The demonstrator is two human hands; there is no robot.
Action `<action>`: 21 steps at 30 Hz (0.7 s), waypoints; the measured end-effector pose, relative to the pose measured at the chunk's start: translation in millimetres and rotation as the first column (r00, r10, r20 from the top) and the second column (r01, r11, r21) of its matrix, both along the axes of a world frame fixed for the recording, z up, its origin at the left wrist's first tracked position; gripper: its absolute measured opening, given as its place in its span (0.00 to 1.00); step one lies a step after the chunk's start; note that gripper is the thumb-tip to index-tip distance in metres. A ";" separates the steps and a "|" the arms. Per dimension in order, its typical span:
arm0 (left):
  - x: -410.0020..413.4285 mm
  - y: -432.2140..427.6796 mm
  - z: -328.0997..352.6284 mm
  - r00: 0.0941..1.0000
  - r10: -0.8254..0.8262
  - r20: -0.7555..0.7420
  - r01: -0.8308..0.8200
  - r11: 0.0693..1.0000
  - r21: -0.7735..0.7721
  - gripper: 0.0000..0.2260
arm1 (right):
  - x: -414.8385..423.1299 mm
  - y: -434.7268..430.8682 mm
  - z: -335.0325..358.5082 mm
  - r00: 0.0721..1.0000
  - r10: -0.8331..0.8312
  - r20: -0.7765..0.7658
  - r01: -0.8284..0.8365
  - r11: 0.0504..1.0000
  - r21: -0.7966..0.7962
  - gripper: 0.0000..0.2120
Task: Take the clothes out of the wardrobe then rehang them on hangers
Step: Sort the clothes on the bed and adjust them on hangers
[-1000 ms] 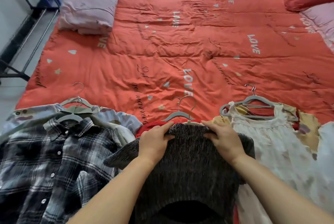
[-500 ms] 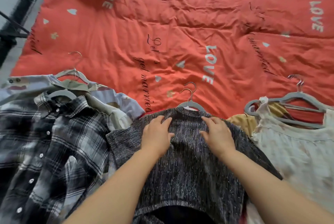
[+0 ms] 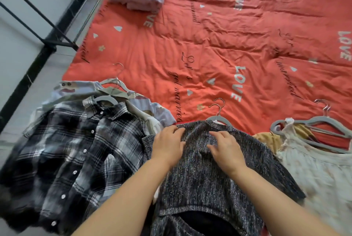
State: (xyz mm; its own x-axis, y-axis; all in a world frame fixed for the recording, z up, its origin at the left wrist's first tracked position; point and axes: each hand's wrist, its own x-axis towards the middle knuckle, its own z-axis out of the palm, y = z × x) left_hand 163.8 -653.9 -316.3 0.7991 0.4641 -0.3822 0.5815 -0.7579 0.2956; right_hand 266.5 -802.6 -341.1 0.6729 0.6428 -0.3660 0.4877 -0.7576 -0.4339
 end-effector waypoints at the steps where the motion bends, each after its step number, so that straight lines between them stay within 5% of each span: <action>1: -7.9 5.0 5.5 1.000 0.006 0.010 -0.006 1.000 0.002 0.21 | -6.6 6.2 5.6 1.000 0.010 0.002 -0.010 1.000 0.006 0.23; 21: -233.2 250.8 13.0 0.991 0.101 0.093 -0.097 0.994 -0.049 0.20 | -190.1 273.6 7.7 0.993 0.119 0.014 -0.118 0.990 -0.076 0.22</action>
